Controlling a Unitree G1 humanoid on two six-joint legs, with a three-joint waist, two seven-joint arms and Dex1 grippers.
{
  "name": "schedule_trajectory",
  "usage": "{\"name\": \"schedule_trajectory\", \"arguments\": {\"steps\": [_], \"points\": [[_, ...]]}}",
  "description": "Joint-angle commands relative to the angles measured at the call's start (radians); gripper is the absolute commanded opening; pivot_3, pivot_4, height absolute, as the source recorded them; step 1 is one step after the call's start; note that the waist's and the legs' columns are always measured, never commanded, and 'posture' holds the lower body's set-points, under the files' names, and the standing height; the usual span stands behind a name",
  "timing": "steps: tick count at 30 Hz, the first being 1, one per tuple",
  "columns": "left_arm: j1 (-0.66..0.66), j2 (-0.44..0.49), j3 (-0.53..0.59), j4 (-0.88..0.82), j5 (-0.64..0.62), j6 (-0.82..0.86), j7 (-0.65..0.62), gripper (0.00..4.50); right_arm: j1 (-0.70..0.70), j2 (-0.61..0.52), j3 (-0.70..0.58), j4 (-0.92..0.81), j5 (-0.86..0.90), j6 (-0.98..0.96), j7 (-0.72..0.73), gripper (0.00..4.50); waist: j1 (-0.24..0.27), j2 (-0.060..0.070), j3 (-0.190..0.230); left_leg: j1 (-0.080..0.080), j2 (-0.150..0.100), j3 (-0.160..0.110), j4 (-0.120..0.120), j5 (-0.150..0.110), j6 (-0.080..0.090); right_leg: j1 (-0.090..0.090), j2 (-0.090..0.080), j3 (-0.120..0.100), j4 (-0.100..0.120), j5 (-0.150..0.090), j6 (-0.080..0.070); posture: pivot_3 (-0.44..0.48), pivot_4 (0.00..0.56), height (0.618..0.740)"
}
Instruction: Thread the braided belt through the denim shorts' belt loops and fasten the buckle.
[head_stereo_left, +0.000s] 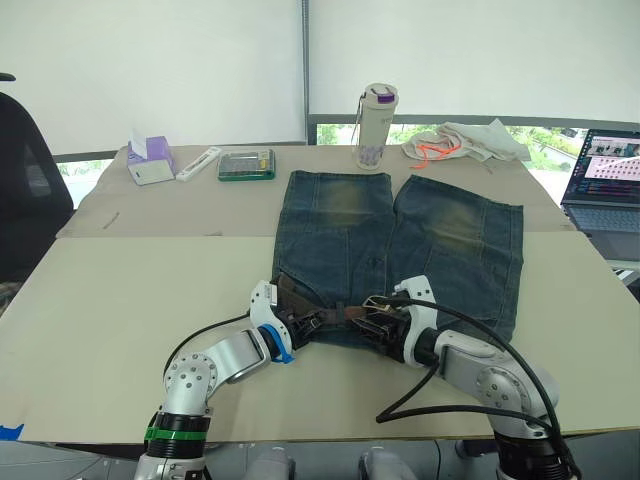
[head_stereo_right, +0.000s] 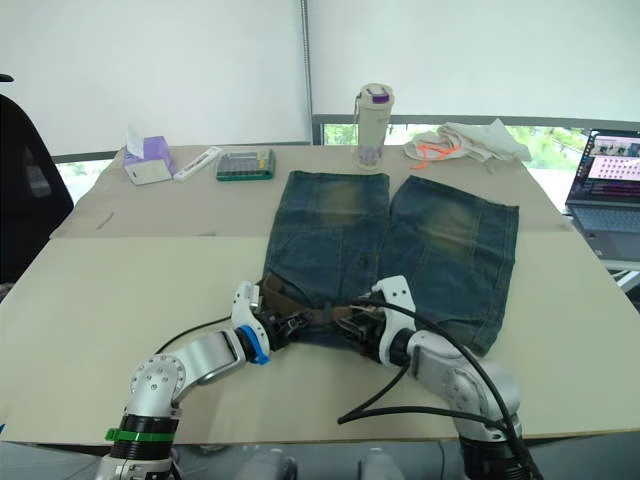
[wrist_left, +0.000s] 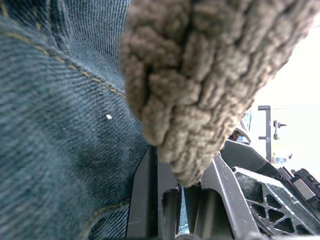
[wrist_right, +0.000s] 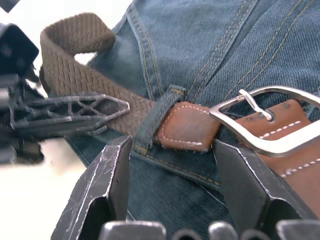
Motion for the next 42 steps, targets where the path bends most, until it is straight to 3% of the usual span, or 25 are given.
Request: {"name": "schedule_trajectory", "arguments": {"steps": [1,8,12,16,22,29,34,42], "points": [[-0.005,-0.011,-0.001,0.012,0.022,0.027,0.002,0.00,-0.035,0.047,-0.069,-0.009,0.050,0.029,-0.041,2.32,-0.002,0.000,0.000,0.000,0.000,0.000,0.000,0.000,0.000,0.000,0.000,0.000,0.000,0.000,0.000,0.000,0.150,0.740],[-0.008,-0.027,0.017,0.012,0.037,0.043,-0.001,0.00,-0.044,0.051,-0.090,-0.005,0.065,0.046,-0.040,0.01,-0.004,0.000,0.000,0.000,0.000,0.000,0.000,0.000,0.000,0.000,0.000,0.000,0.000,0.000,-0.001,0.000,0.150,0.740],[-0.011,-0.026,0.024,0.010,0.054,0.052,-0.020,0.00,-0.050,0.055,-0.097,-0.021,0.089,0.046,-0.034,0.01,-0.006,0.000,0.000,0.000,0.000,0.000,0.000,0.000,0.000,0.000,0.000,0.000,0.000,0.000,0.000,0.000,0.150,0.740],[-0.008,-0.037,0.045,0.006,0.043,0.045,-0.030,1.30,-0.069,0.073,-0.143,-0.033,0.140,0.053,-0.047,0.00,-0.010,0.000,0.000,0.000,0.000,0.000,0.000,0.000,0.000,0.000,0.000,0.000,0.000,0.000,0.001,0.000,0.150,0.740],[0.028,0.018,0.020,-0.017,0.148,0.063,-0.105,3.29,-0.118,0.032,-0.285,-0.005,0.240,0.082,-0.072,0.00,-0.018,0.000,0.000,0.000,0.000,0.000,-0.001,0.000,0.000,0.000,0.000,-0.001,-0.001,0.000,0.000,0.000,0.150,0.740],[0.058,0.104,-0.011,-0.058,0.248,0.068,-0.325,3.29,-0.135,-0.070,-0.455,0.047,0.410,0.132,-0.084,0.00,-0.025,0.001,0.000,0.002,0.001,0.002,-0.006,0.000,0.000,0.000,0.001,0.000,-0.001,-0.002,-0.002,0.000,0.150,0.740],[0.094,0.174,-0.038,-0.096,0.320,0.043,-0.549,3.29,-0.126,-0.130,-0.571,0.105,0.705,0.133,-0.117,0.00,-0.028,0.001,0.000,0.003,0.001,0.004,-0.010,0.000,0.000,0.000,0.001,0.001,-0.001,-0.003,-0.004,0.000,0.150,0.740],[0.132,0.304,-0.019,-0.139,0.365,-0.001,-0.942,3.29,-0.045,-0.238,-0.529,0.169,1.229,-0.055,-0.266,0.00,-0.025,0.002,0.004,0.000,0.002,0.005,-0.011,0.000,0.001,-0.002,0.001,0.001,-0.003,-0.007,-0.002,0.000,0.150,0.740]]}}
